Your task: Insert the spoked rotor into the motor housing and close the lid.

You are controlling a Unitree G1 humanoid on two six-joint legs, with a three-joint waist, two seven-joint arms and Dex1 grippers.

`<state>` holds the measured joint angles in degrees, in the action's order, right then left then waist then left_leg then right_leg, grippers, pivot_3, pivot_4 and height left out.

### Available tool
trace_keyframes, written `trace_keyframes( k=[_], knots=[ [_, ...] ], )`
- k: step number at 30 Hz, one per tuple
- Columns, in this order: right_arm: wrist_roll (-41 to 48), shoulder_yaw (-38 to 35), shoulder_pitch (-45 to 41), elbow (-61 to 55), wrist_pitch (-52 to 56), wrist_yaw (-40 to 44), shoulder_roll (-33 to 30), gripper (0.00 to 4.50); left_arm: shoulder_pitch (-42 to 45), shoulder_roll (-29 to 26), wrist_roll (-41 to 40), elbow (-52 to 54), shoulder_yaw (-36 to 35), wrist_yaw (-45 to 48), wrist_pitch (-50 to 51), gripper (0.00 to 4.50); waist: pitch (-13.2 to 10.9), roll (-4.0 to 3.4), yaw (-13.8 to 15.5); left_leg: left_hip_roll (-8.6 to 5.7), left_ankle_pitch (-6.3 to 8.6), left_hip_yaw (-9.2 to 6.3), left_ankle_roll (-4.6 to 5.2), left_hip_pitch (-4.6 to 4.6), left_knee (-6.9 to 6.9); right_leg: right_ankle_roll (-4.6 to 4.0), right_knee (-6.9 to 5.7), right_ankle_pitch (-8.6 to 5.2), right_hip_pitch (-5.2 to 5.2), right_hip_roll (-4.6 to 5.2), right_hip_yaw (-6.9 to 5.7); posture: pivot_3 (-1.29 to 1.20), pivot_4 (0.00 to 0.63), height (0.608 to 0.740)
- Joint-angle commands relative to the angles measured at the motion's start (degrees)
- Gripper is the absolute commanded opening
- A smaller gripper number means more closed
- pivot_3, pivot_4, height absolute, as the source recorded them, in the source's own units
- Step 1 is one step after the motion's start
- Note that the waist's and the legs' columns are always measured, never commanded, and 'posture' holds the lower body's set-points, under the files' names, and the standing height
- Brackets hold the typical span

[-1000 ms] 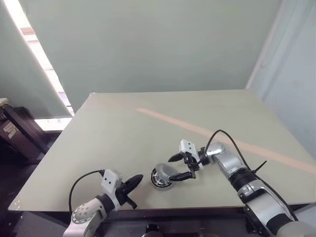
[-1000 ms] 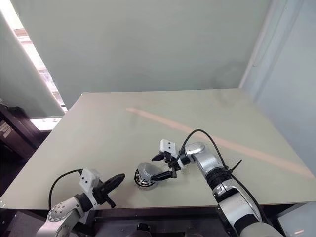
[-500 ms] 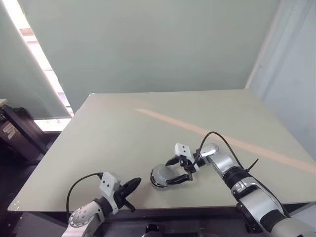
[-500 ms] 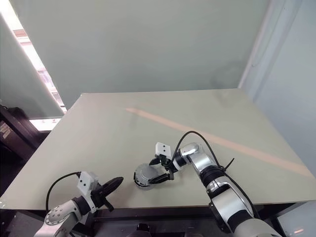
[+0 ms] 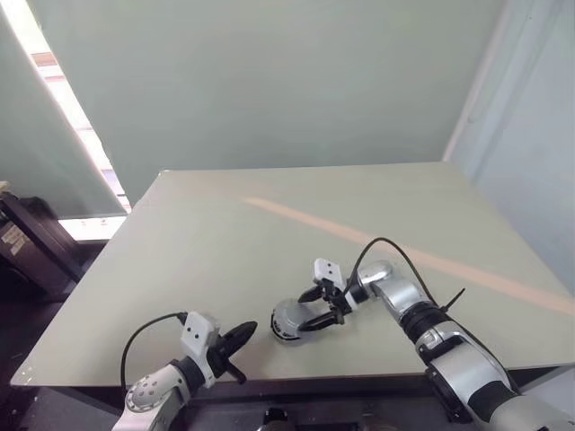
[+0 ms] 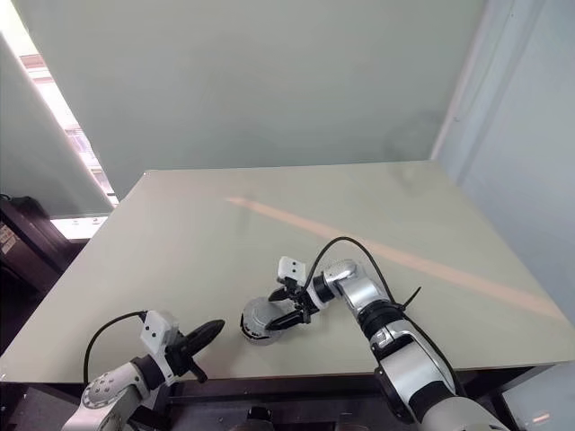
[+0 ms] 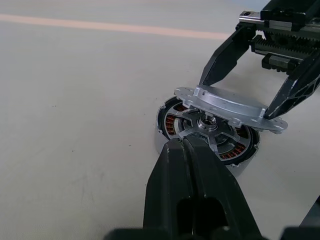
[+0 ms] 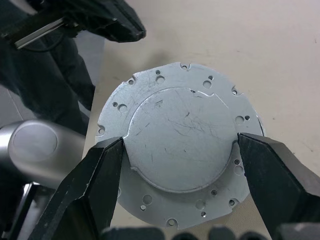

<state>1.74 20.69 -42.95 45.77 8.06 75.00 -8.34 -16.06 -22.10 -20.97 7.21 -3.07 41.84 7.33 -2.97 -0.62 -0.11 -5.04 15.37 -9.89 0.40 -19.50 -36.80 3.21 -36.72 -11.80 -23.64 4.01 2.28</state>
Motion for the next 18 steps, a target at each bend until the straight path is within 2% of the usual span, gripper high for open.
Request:
trace_keyframes(
  k=[1,8,18],
  knots=[
    [-1.62,0.26,-0.69,-5.26,5.73,-4.03,0.07,3.41,0.84,-0.18,0.16,0.03,-0.12,0.55,-1.44,0.00,0.00,-0.01,0.01,0.00,-0.01,0.00,-0.02,0.00,-0.01,-0.01,-0.01,0.01,0.00,0.00,0.00,0.00,0.000,0.740],
    [-4.45,2.71,2.03,-13.84,12.14,-9.35,0.04,3.41,1.25,0.00,0.50,-0.57,0.36,0.83,-1.61,0.00,0.00,-0.03,0.02,0.00,-0.05,-0.01,-0.08,0.03,-0.04,-0.02,-0.05,0.02,0.03,-0.01,-0.02,0.00,0.000,0.740],
    [-8.18,8.27,4.93,-23.47,15.95,-11.60,-3.01,3.41,1.47,0.10,0.74,-0.91,0.92,1.26,-1.65,0.00,0.00,-0.04,0.09,-0.01,-0.05,-0.01,-0.08,0.01,-0.04,-0.02,-0.03,0.02,0.03,0.01,-0.03,0.00,0.000,0.740]
  ],
)
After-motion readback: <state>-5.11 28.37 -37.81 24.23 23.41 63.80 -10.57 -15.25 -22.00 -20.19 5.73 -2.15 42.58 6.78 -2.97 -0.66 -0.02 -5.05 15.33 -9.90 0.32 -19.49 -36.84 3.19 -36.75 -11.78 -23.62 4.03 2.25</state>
